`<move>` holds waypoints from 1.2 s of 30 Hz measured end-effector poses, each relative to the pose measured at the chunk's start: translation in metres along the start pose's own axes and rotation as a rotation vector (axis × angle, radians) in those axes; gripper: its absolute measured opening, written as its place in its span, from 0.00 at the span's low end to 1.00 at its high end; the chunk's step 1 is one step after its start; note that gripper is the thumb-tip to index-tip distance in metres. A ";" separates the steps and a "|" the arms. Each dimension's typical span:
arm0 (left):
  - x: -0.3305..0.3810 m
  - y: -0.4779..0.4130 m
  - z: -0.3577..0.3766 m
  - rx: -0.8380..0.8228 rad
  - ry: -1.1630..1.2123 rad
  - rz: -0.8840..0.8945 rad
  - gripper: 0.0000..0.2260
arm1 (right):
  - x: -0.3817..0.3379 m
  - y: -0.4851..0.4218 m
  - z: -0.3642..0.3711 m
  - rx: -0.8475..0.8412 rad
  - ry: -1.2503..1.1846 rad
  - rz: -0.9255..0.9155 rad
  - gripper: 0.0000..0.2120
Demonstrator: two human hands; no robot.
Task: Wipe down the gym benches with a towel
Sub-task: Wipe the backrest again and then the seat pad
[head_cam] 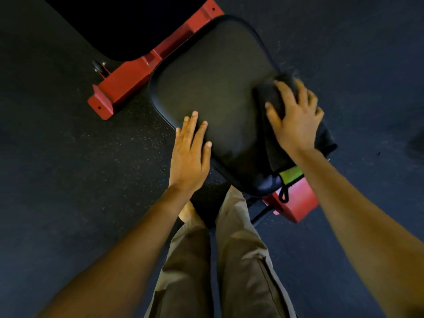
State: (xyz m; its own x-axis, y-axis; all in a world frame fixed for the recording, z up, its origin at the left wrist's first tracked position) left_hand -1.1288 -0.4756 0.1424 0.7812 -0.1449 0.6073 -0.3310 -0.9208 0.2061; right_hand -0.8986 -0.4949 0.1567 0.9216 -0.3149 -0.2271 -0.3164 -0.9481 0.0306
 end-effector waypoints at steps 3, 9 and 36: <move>0.008 -0.005 0.005 0.009 -0.009 -0.029 0.20 | -0.018 0.046 0.008 0.014 0.018 -0.333 0.25; 0.028 -0.016 0.016 0.011 -0.034 -0.012 0.21 | 0.007 0.065 0.007 -0.115 0.038 -0.709 0.26; 0.098 -0.102 0.062 0.071 -0.395 -0.010 0.22 | 0.063 -0.080 -0.005 -0.363 -0.796 0.076 0.29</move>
State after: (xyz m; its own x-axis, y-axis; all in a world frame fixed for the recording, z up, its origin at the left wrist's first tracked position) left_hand -0.9856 -0.4185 0.1332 0.9320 -0.2513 0.2612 -0.2959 -0.9437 0.1480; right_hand -0.8140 -0.4386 0.1446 0.4279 -0.3818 -0.8192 -0.1546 -0.9239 0.3499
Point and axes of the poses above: each hand's wrist, its own y-axis away from the middle knuckle, its own z-axis out of the palm, x = y × z, the point moved 1 cm from there along -y, towards the middle knuckle, and after that the axes turned 11 degrees about -z, right-handed, at the moved point
